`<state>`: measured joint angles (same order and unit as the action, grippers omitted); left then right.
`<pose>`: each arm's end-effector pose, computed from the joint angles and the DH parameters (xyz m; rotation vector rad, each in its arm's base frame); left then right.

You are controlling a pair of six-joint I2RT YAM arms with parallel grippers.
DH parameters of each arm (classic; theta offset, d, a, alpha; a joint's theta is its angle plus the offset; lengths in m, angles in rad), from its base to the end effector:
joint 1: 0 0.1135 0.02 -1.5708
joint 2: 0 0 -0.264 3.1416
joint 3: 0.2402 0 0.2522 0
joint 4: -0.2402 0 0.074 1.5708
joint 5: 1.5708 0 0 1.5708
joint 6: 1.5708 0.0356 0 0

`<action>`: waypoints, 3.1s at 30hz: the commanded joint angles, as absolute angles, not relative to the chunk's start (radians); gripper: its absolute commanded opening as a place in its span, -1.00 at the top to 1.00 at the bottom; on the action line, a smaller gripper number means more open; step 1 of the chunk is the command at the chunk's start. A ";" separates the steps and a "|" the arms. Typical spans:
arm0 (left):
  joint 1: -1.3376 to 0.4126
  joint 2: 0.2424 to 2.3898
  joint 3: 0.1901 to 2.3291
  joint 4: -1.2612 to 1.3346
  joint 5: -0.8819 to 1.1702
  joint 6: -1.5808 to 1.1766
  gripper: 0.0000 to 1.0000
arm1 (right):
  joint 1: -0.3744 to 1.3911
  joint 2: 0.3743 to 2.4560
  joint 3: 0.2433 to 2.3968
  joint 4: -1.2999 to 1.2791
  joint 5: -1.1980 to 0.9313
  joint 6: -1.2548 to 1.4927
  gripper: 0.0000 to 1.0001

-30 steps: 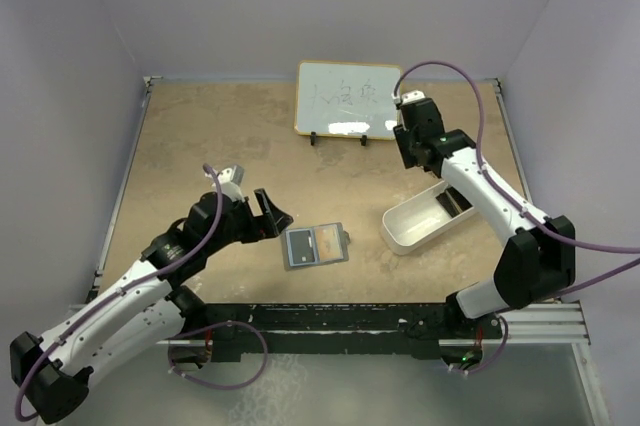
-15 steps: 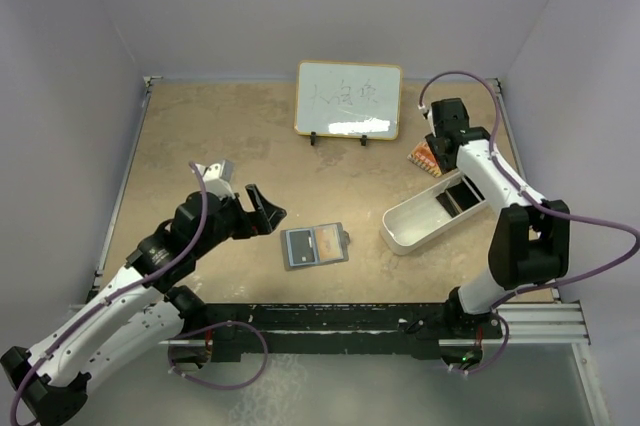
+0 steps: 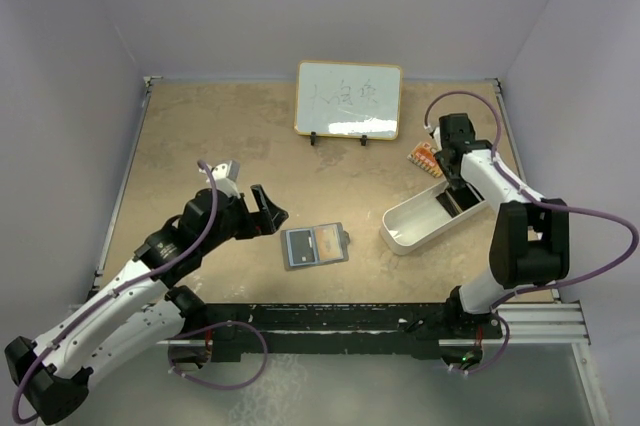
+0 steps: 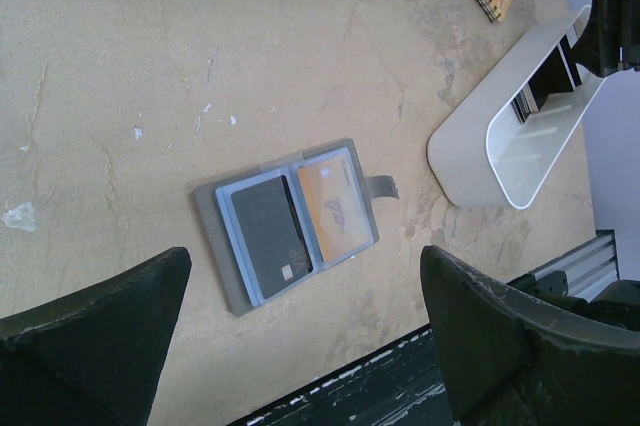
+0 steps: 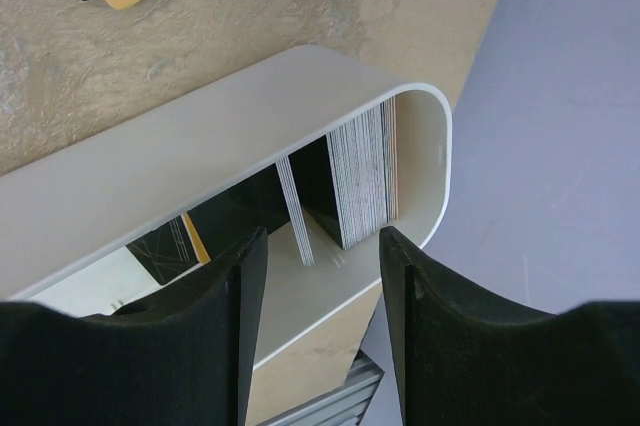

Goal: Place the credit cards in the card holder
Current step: Pick up the credit card from the storage box.

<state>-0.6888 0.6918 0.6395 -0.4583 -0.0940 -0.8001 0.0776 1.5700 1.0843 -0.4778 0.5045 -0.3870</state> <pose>0.1256 -0.0991 0.2755 -0.1813 2.1745 -0.7907 0.3248 0.0080 0.2298 -0.3816 2.4959 -0.7624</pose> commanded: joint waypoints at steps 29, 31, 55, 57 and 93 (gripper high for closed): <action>-0.690 0.671 0.667 -0.442 -0.127 -0.775 -0.88 | 0.029 1.650 1.041 -0.257 0.574 -0.490 0.50; -0.690 0.674 0.667 -0.440 -0.127 -0.774 -0.88 | 0.029 1.655 1.046 -0.265 0.570 -0.488 0.57; -0.690 0.706 0.652 -0.403 -0.073 -0.775 -0.88 | 0.097 1.424 1.135 -0.554 0.384 -0.284 1.00; -0.690 0.717 0.654 -0.400 -0.067 -0.776 -0.88 | 0.107 1.391 1.157 -0.592 0.332 -0.234 1.00; -0.690 0.730 0.669 -0.392 -0.030 -0.794 -0.82 | 0.120 1.371 1.055 -0.442 0.580 -0.275 1.00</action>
<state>-0.6888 0.7357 0.6395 -0.3912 -0.0219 -0.8284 0.1432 1.3586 1.0389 -0.5262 0.5335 -0.2070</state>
